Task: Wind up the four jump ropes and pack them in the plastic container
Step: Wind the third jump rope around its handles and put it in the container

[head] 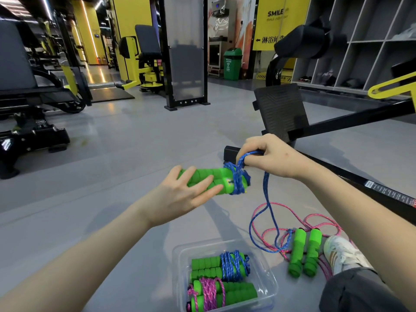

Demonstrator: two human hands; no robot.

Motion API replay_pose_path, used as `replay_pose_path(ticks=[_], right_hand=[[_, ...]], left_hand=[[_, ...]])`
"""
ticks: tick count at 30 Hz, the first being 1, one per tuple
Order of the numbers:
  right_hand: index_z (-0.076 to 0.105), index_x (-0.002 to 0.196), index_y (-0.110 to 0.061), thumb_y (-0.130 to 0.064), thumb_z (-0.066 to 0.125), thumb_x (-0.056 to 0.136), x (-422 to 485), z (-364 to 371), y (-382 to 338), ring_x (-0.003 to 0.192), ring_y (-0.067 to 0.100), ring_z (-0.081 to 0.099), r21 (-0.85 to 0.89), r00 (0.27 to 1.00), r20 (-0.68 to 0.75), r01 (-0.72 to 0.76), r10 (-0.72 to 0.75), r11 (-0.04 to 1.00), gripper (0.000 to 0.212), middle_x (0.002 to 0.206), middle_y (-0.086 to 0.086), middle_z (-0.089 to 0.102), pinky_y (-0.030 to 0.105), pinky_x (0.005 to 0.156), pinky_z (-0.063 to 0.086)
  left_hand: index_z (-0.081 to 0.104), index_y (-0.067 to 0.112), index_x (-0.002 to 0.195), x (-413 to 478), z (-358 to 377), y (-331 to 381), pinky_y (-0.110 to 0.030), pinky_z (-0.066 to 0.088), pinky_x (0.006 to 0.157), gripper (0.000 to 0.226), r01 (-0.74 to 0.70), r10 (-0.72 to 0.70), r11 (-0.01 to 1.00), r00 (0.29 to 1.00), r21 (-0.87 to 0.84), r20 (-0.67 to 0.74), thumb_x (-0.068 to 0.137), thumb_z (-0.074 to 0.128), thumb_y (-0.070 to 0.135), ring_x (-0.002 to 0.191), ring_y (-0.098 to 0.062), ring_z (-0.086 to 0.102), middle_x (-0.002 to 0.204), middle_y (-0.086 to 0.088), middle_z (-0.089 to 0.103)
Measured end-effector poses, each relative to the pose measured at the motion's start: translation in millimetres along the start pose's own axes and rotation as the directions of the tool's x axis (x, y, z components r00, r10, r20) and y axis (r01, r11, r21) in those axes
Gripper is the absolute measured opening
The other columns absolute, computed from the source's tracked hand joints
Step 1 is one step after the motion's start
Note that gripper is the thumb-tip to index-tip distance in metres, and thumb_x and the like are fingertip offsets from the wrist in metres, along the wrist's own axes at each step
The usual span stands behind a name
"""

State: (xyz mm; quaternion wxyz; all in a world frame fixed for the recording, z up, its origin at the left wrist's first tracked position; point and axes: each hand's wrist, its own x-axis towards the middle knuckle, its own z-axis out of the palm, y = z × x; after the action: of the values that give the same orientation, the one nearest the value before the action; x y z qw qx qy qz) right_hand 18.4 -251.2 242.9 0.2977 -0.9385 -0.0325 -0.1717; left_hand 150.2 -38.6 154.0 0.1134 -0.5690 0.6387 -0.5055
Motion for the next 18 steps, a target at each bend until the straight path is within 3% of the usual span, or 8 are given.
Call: replay_pose_path(ticks=[3,5,8,12,14,16,18], right_hand=[[0.074,0.078,-0.024,0.002,0.059,0.081,-1,3,5,0.066,0.027,0.045,0.081,1.0,-0.006,0.001,-0.001,0.997,0.03,0.076,0.018,0.05,0.024,0.063,0.035],[0.074,0.085,-0.022,0.001,0.057,0.082,-4,2,13,0.064,0.017,0.04,0.208,0.998,0.009,-0.061,0.06,0.976,0.029,0.073,0.009,0.046,0.021,0.063,0.034],[0.076,0.089,-0.024,-0.004,0.05,0.08,-11,0,27,0.06,0.009,0.039,0.401,0.986,0.046,-0.167,0.162,0.901,0.034,0.061,-0.005,0.049,0.019,0.059,0.036],[0.077,0.09,-0.025,-0.006,0.048,0.085,-19,10,44,0.072,0.023,0.044,0.619,0.932,0.208,-0.36,0.296,0.698,0.035,0.081,0.013,0.048,0.03,0.067,0.039],[0.077,0.086,-0.023,-0.011,0.045,0.093,-19,17,46,0.071,0.017,0.059,0.712,0.895,0.313,-0.442,0.317,0.546,0.035,0.083,0.009,0.057,0.029,0.069,0.05],[0.074,0.078,-0.019,-0.02,0.04,0.097,-17,25,46,0.063,0.015,0.065,0.807,0.834,0.451,-0.534,0.318,0.254,0.039,0.073,0.002,0.063,0.031,0.066,0.054],[0.069,0.087,-0.012,-0.024,0.038,0.098,-17,35,46,0.059,0.022,0.066,0.841,0.8,0.514,-0.541,0.308,0.0,0.035,0.067,0.006,0.065,0.031,0.057,0.056]], left_hand=[[0.045,0.017,0.133,12,-6,8,-0.038,0.047,0.066,0.037,-0.059,0.051,0.995,0.994,-0.077,-0.099,0.096,0.045,0.009,0.089,-0.035,0.06,0.117,-0.005,0.063],[0.046,0.018,0.131,19,-9,11,-0.038,0.046,0.068,0.042,-0.059,0.042,0.993,0.986,-0.1,-0.164,0.092,0.06,0.017,0.091,-0.035,0.059,0.119,-0.004,0.062],[0.045,0.019,0.131,26,-13,10,-0.04,0.046,0.071,0.045,-0.045,0.016,0.991,0.974,-0.122,-0.226,0.09,0.063,0.022,0.092,-0.035,0.056,0.123,-0.004,0.055],[0.042,0.019,0.133,34,-19,14,-0.042,0.042,0.074,0.043,-0.062,0.029,0.991,0.964,-0.121,-0.263,0.093,0.058,0.02,0.096,-0.035,0.052,0.126,-0.005,0.048],[0.042,0.019,0.133,37,-22,13,-0.042,0.042,0.074,0.04,-0.062,0.028,0.992,0.96,-0.113,-0.279,0.095,0.053,0.016,0.095,-0.036,0.053,0.127,-0.005,0.048],[0.043,0.019,0.132,38,-24,12,-0.041,0.045,0.073,0.036,-0.053,0.021,0.993,0.956,-0.103,-0.292,0.097,0.047,0.012,0.094,-0.035,0.055,0.126,-0.005,0.048],[0.043,0.02,0.131,38,-25,11,-0.041,0.047,0.072,0.034,-0.048,0.018,0.995,0.953,-0.091,-0.302,0.098,0.043,0.011,0.095,-0.036,0.054,0.126,-0.005,0.049]])
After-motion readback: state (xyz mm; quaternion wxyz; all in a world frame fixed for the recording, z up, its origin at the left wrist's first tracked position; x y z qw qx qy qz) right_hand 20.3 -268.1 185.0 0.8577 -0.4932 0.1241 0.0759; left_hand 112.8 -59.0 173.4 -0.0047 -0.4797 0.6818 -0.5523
